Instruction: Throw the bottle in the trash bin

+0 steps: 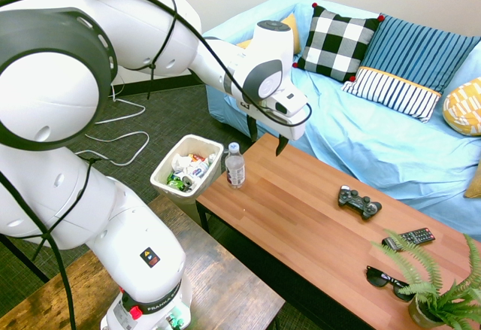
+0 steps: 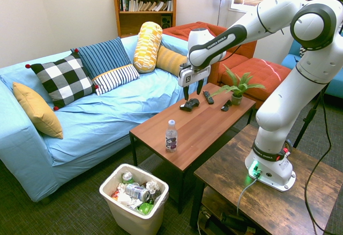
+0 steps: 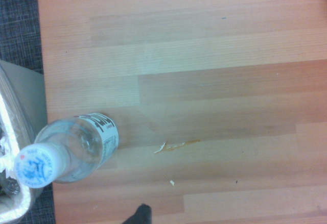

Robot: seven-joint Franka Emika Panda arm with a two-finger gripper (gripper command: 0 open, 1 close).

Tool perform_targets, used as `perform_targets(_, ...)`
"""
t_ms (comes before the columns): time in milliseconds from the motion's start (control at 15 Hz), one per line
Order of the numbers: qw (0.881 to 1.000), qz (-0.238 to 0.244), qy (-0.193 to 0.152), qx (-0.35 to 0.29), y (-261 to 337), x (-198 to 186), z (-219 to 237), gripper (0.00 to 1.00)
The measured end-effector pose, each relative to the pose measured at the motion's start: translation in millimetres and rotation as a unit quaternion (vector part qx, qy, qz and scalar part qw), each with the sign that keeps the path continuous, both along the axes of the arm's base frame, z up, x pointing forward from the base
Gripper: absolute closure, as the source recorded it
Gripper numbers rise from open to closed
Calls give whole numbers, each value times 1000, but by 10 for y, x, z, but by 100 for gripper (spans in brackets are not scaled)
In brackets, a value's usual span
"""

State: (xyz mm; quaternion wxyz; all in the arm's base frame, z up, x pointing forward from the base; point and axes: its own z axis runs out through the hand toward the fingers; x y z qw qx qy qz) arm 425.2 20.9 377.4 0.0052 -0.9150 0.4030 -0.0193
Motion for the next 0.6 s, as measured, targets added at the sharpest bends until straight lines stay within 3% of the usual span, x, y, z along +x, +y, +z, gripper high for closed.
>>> perform_targets(600, 999, 1, -26, 22, 597, 107, -122, 0)
